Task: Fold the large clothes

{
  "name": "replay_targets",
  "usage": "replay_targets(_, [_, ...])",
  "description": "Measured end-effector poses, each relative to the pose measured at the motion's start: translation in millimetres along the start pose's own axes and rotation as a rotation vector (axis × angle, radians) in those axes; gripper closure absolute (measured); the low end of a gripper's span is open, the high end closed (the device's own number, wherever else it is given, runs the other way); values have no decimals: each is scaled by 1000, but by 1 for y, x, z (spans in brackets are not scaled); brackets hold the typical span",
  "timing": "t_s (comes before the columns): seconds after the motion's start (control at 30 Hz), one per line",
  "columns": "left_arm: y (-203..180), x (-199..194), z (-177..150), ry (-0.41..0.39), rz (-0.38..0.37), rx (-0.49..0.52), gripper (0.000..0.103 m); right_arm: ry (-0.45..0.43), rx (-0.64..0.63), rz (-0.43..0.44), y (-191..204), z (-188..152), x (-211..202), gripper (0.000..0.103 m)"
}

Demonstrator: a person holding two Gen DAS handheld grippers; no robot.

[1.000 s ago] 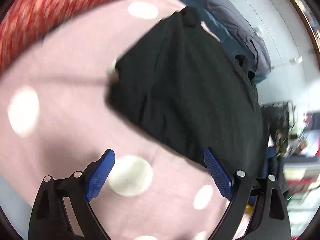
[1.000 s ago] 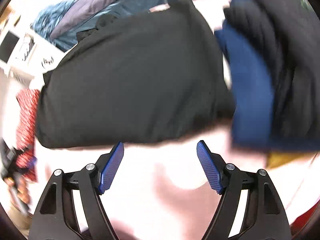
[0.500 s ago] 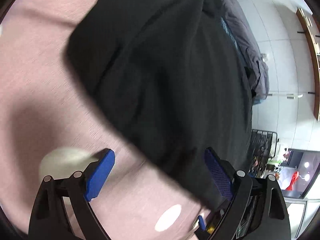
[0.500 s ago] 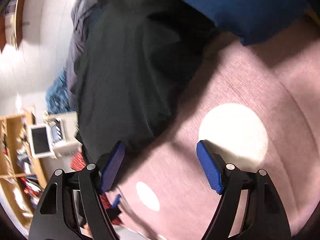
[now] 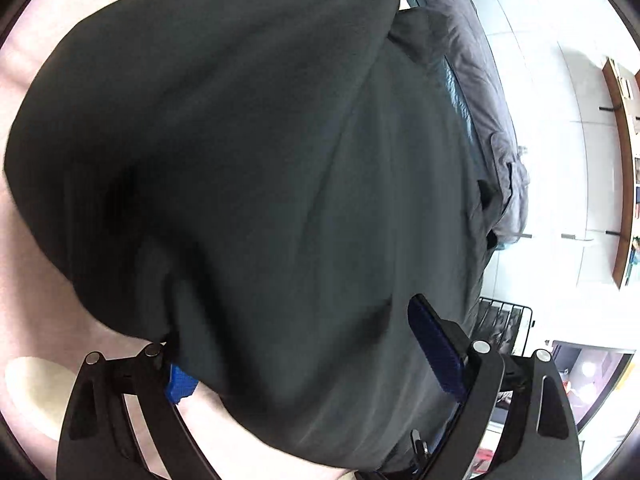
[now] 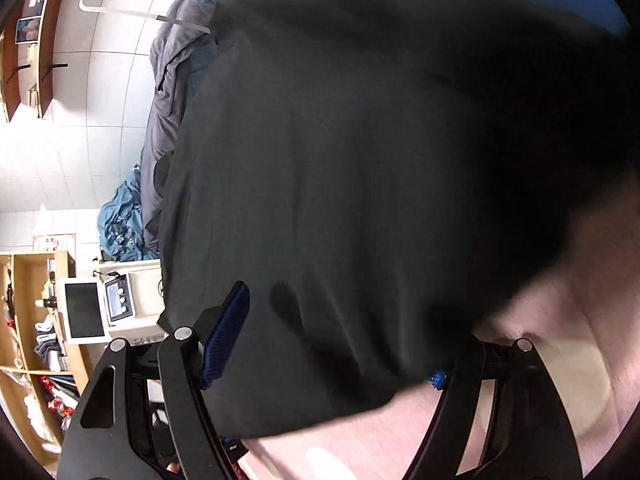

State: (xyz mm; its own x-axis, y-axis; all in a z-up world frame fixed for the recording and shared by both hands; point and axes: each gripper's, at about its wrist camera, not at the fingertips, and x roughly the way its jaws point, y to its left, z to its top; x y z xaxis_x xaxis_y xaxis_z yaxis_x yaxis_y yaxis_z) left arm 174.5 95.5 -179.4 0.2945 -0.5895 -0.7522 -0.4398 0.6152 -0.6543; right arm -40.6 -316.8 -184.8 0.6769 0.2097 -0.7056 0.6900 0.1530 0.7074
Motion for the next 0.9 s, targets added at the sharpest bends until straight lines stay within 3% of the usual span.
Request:
replay_targets(0.17, [-20,6,5,-12,-43,9,32,-21,52,-11,8,16,9,28])
replay_targets(0.27, [-33,17,6,0,-20,48,43,-32,46,-65,20,14,12,29])
replay_targets(0.3, [-38,19,6,1,-7,67,51,-31,18,-103,27,13,13,35])
replay_targets(0.33, [-40,18,5,3,7,81,57,-29,-14,-149,32,13,12,56])
replay_targets(0.4, [-44,15,3,7,18,100,73,-5,-34,-145,37,17,13,80])
replay_targets(0.43, [-44,14,4,10,21,101,77,13,-31,-131,39,19,12,87])
replay_targets(0.5, [-44,9,3,16,27,95,88,35,-49,-140,45,22,9,89])
replay_targets(0.6, [-49,-3,-1,23,40,104,94,42,-118,-159,62,20,-2,92])
replay_targets(0.73, [-64,-27,-14,18,90,169,95,38,-176,-114,81,16,-31,94])
replay_targets(0.9, [-85,-39,-39,22,229,260,95,56,-261,-100,88,6,-61,95])
